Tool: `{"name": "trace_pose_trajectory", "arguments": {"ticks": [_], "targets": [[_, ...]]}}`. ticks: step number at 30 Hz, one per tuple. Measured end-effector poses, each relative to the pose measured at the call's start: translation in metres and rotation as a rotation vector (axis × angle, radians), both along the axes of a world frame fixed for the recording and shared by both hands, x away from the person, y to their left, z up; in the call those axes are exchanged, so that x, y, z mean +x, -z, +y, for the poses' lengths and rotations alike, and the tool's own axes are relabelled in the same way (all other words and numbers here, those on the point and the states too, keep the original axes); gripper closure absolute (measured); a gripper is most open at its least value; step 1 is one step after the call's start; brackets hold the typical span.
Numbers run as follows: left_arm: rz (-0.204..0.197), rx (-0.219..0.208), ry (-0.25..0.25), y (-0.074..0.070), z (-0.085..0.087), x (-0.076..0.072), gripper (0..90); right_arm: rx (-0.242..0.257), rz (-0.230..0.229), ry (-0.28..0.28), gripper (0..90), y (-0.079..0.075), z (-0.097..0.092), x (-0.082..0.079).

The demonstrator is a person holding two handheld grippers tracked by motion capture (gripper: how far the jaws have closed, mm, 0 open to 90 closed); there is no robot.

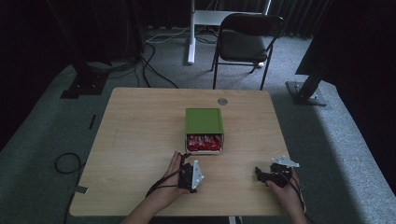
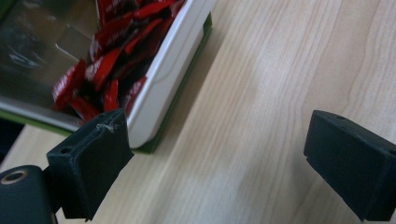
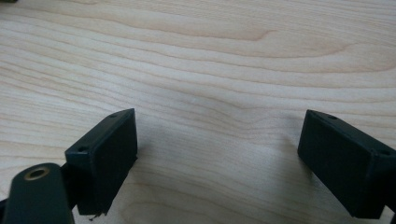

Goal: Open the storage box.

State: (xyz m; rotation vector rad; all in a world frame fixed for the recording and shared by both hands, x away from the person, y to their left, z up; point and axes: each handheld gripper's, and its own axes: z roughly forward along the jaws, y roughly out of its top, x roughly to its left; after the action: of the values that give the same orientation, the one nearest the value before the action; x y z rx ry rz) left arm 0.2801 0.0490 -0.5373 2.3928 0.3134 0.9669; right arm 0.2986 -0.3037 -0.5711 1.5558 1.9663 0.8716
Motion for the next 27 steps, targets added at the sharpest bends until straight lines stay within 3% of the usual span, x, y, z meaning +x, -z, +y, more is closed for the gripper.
{"name": "trace_pose_trajectory", "arguments": {"ticks": [6,12,15,17,23,27], "targets": [[-0.018,0.019,0.025,0.003,-0.006,0.0,7.8,0.0,0.0,0.0,11.7,0.0,0.0,0.0],[-0.086,0.064,0.042,0.004,-0.013,0.002,7.9,0.0,0.0,0.0,11.7,0.0,0.0,0.0],[-0.094,0.052,0.045,0.002,-0.015,0.003,8.0,0.0,0.0,0.0,11.7,0.0,0.0,0.0],[-0.1,0.057,0.049,0.001,-0.017,0.004,12.3,0.0,0.0,0.0,11.8,0.0,0.0,0.0],[-0.1,0.067,0.068,-0.002,-0.024,0.004,13.0,0.0,-0.001,-0.001,11.8,0.0,0.0,0.0],[-0.108,0.099,0.083,-0.001,-0.027,0.007,14.9,0.0,-0.001,-0.001,11.8,0.0,0.0,0.0]]}}
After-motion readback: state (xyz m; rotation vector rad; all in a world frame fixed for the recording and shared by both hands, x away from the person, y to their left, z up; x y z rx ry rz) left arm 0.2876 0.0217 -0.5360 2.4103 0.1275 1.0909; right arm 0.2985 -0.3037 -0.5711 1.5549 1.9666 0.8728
